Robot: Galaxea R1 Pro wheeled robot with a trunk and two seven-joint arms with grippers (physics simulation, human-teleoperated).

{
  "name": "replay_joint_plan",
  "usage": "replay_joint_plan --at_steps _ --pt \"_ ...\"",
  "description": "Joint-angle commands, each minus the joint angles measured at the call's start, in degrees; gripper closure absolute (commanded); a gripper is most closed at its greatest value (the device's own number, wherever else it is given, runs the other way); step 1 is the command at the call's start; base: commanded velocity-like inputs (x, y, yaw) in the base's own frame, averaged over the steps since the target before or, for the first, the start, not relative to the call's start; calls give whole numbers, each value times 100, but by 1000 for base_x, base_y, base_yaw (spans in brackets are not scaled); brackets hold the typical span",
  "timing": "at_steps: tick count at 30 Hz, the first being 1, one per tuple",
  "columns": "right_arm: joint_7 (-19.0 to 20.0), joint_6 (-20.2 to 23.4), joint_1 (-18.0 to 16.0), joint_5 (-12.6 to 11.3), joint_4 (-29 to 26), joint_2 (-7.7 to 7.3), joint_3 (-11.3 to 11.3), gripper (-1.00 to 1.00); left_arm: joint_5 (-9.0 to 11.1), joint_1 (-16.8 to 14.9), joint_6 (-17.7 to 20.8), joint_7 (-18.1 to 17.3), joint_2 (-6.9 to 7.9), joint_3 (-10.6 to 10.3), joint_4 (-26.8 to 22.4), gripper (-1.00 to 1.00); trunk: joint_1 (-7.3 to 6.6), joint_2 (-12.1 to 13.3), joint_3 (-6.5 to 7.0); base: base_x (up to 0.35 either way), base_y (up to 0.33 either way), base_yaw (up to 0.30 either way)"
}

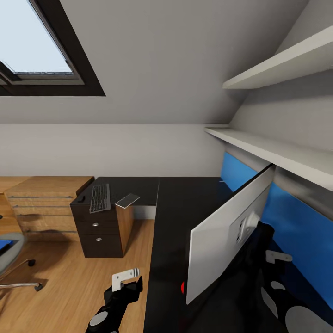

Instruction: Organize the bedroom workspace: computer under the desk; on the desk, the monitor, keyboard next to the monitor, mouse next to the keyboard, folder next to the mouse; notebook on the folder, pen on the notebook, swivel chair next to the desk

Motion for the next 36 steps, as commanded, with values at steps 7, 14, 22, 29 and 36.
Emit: replay_joint_plan --at_steps 7,14,22,29,36 --pt "-25 -26 -9 45 -1 1 -15 100 29 -7 16 44 0 -13 -9 -100 1 -7 -8 0 -86 0" --pt "-25 -26 -9 52 2 3 -15 100 27 -7 16 44 -2 -13 -9 -100 1 -7 -8 0 -27 0" --pt "-53 -17 -9 54 6 12 -17 -100 27 -7 16 44 5 -4 -9 -100 1 -7 -8 0 0 0" --pt "-51 -17 -9 54 6 18 -15 -100 27 -7 16 44 5 -4 -9 -100 1 -7 -8 0 0 0" --pt "-44 -16 -9 59 6 18 -9 -100 32 -7 16 44 5 -4 -9 -100 1 -7 -8 -31 0 0"
